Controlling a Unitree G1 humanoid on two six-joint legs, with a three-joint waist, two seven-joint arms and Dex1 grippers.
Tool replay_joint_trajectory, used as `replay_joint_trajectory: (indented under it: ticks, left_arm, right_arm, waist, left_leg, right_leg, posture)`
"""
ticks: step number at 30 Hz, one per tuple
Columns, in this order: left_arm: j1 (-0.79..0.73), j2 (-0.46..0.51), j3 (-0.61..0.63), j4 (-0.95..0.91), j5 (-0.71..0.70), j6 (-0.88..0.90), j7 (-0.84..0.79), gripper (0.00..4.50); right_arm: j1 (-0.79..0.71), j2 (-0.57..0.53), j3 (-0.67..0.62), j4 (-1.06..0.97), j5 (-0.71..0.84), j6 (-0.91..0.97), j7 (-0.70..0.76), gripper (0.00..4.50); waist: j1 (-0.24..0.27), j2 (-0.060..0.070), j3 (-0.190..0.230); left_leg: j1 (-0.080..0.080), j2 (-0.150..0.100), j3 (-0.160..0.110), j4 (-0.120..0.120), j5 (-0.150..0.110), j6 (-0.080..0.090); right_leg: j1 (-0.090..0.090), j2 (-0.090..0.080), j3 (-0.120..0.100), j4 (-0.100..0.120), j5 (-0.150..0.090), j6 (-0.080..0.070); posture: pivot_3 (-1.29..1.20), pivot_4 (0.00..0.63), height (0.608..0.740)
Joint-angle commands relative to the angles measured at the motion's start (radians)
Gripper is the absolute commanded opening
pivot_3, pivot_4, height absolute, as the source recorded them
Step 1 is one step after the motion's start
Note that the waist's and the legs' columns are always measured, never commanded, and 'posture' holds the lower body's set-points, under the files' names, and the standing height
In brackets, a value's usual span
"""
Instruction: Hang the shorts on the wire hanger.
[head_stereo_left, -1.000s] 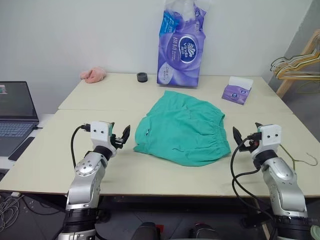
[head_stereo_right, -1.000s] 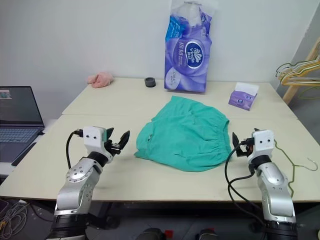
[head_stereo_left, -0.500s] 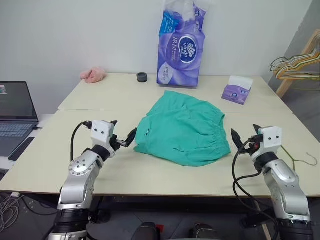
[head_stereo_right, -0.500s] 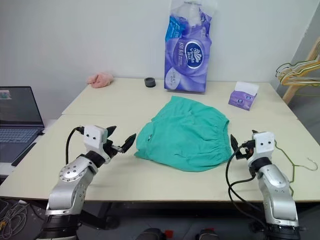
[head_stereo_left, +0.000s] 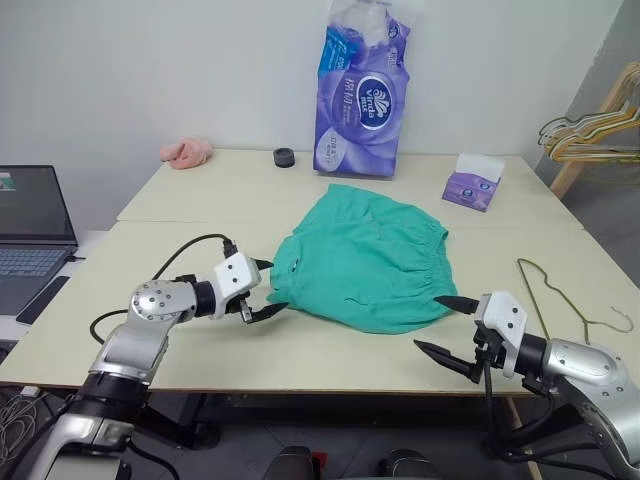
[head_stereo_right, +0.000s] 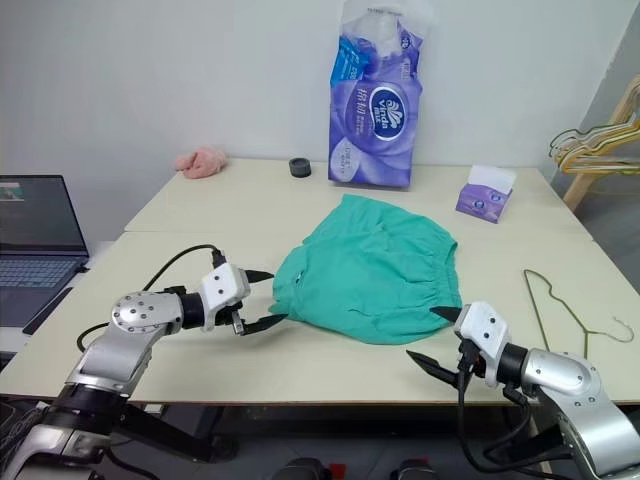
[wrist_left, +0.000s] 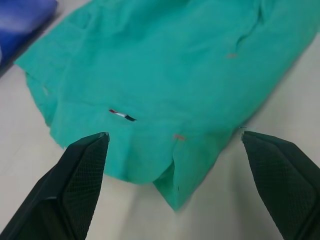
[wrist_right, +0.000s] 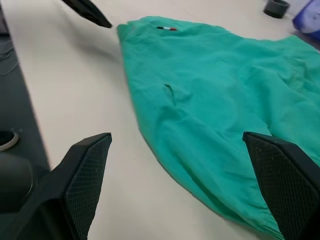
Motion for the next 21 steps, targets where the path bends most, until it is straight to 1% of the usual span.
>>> replay_joint_trajectory:
  ticks: [1, 7, 10, 11, 12, 17, 21]
  left_arm:
    - [-0.060, -0.026, -0.025, 0.088, 0.041, -0.081, -0.002, 4.49]
    - [-0.158, -0.111, -0.080, 0.265, 0.148, -0.204, 0.074, 4.49]
    - [-0.186, -0.154, -0.091, 0.319, 0.164, -0.240, 0.090, 4.49]
    - [-0.188, -0.165, -0.096, 0.329, 0.166, -0.250, 0.087, 4.10]
    - [-0.187, -0.173, -0.101, 0.338, 0.169, -0.259, 0.084, 3.96]
    - [-0.183, -0.176, -0.100, 0.349, 0.172, -0.283, 0.072, 2.44]
    - [-0.169, -0.145, -0.075, 0.299, 0.133, -0.267, 0.029, 1.15]
  right_arm:
    - [0.001, -0.002, -0.007, -0.021, -0.015, -0.043, 0.007, 4.50]
    - [0.038, 0.008, 0.000, -0.007, -0.047, -0.098, 0.003, 4.50]
    - [0.047, 0.009, 0.001, -0.009, -0.061, -0.112, -0.003, 4.50]
    - [0.051, 0.008, 0.000, -0.010, -0.069, -0.117, -0.007, 4.50]
    - [0.052, 0.007, -0.002, -0.005, -0.082, -0.123, -0.013, 4.50]
    - [0.035, 0.000, -0.007, 0.038, -0.157, -0.166, -0.044, 4.50]
    - [-0.035, -0.070, 0.022, 0.165, -0.331, -0.265, -0.069, 4.50]
  waist:
    - [0.001, 0.000, 0.000]
    - [0.001, 0.000, 0.000]
    - [-0.001, 0.000, 0.000]
    - [-0.002, 0.000, 0.000]
    - [-0.004, 0.000, 0.000]
    - [-0.018, 0.000, 0.000]
    - [-0.026, 0.000, 0.000]
  left_leg:
    - [0.000, 0.000, 0.000, 0.000, 0.000, 0.000]
    - [-0.001, 0.000, -0.001, 0.001, 0.000, 0.000]
    - [-0.001, 0.000, -0.001, 0.001, 0.000, 0.000]
    - [-0.001, 0.000, -0.001, 0.001, 0.000, 0.000]
    - [-0.001, 0.000, -0.001, 0.001, 0.000, 0.000]
    - [-0.001, 0.000, -0.002, 0.001, -0.001, 0.000]
    - [-0.001, 0.000, -0.001, 0.001, -0.001, 0.000]
  right_leg:
    - [0.000, 0.000, 0.000, 0.000, 0.000, 0.000]
    - [0.000, 0.000, -0.001, 0.000, 0.000, 0.001]
    - [0.000, 0.000, -0.001, 0.000, 0.000, 0.001]
    - [0.000, 0.000, -0.001, 0.000, 0.000, 0.001]
    - [0.000, 0.000, -0.001, 0.000, 0.000, 0.001]
    - [0.000, 0.000, -0.001, 0.000, 0.000, 0.001]
    - [0.000, 0.000, -0.002, 0.000, 0.001, 0.000]
  posture:
    - [0.04, 0.006, 0.740]
    - [0.02, 0.007, 0.740]
    - [0.01, 0.006, 0.740]
    - [0.00, 0.006, 0.740]
    - [0.00, 0.006, 0.740]
    - [0.00, 0.006, 0.740]
    - [0.00, 0.006, 0.740]
